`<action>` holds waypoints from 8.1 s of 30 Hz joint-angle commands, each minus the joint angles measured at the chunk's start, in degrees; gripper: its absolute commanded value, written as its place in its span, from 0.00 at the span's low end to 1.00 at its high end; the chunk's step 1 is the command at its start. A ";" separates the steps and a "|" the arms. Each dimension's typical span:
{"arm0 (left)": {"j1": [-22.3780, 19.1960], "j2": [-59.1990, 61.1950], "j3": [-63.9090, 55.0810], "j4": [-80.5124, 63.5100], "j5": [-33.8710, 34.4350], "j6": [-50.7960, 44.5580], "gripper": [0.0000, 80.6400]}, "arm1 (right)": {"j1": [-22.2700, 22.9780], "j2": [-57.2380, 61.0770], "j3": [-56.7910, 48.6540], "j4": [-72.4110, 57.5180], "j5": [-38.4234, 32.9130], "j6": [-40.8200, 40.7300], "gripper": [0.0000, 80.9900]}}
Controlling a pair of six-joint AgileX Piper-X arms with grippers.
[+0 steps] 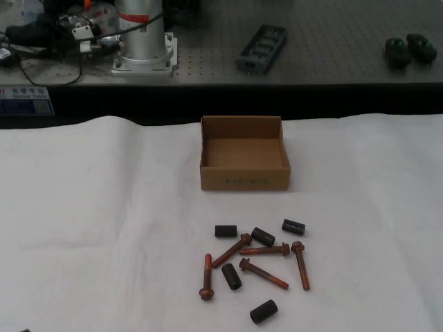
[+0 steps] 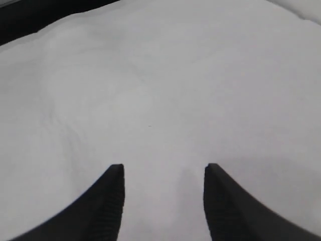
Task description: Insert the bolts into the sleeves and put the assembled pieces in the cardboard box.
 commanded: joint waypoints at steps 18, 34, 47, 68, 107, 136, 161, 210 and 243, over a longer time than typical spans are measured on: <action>0.03 13.23 -16.85 0.62 7.06 5.88 0.38 | -0.09 24.10 -21.75 1.54 -19.74 -15.58 0.32; -0.40 45.39 -48.63 29.00 7.37 35.89 0.38 | 3.89 75.85 -54.81 19.88 -33.56 -36.37 0.32; -1.68 46.16 -48.70 28.93 6.85 36.21 0.38 | 21.58 97.98 -64.83 17.91 -16.92 -61.65 0.32; -1.68 46.16 -48.70 28.93 7.36 36.33 0.38 | 22.37 104.02 -69.32 4.86 -8.91 -77.45 0.45; -1.68 46.16 -48.70 28.93 7.36 36.33 0.38 | 19.38 111.29 -69.50 5.40 -11.66 -83.25 0.12; -5.37 48.19 -48.70 28.93 7.36 39.23 0.46 | 19.38 83.74 -60.04 16.39 -14.40 -61.20 0.02; -29.27 81.36 -60.87 18.00 -11.21 81.86 0.46 | 19.38 56.40 -47.77 23.10 -18.77 -51.98 0.02; -38.13 102.35 -61.94 -1.33 -9.39 166.91 0.42 | 19.38 56.40 -47.77 21.68 -23.49 -56.23 0.02; -38.81 105.64 -65.95 8.13 -5.57 168.22 0.40 | 19.38 56.40 -47.77 19.57 -21.71 -56.23 0.02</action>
